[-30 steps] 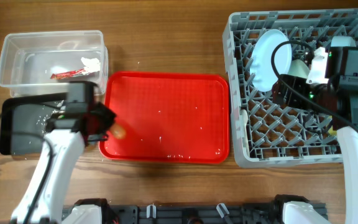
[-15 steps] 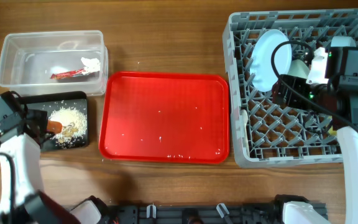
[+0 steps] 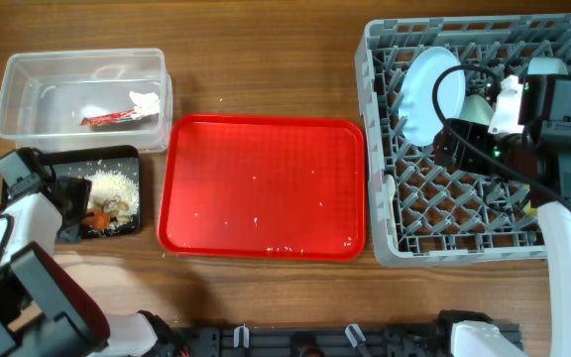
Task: Sort waste into correct bins and load items into the dishwasher rack
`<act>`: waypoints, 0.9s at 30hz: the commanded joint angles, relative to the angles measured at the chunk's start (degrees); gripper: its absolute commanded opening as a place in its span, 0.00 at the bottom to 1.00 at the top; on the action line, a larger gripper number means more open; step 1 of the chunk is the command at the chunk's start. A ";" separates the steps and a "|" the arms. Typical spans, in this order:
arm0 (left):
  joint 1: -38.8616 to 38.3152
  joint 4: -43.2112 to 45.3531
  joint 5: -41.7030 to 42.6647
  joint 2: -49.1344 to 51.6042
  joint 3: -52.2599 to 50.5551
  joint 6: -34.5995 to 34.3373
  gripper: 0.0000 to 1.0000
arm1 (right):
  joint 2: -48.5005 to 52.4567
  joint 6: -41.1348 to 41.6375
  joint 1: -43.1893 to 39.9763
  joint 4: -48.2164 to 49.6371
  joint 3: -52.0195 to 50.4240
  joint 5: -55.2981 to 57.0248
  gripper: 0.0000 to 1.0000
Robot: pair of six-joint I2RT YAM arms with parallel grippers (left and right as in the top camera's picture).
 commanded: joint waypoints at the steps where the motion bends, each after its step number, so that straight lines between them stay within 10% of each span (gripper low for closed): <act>1: 0.07 -2.34 5.99 -9.16 3.13 3.06 0.77 | -0.15 0.04 -0.20 0.39 0.07 -0.52 1.00; 6: -5.53 -2.60 13.29 -20.92 3.72 9.07 0.76 | -0.13 0.35 -0.20 1.75 0.07 -0.61 1.00; 14: -36.89 -18.23 14.14 -18.12 7.04 23.54 0.86 | 5.68 -10.82 1.18 2.51 0.07 -23.15 1.00; 20: -38.77 -45.40 8.35 -13.20 19.21 26.88 0.99 | 11.23 -5.62 1.16 -4.15 0.07 -10.29 1.00; 27: -38.99 -46.27 3.15 -22.71 18.18 24.02 1.00 | 3.98 -5.77 1.16 -3.10 -0.50 -4.72 1.00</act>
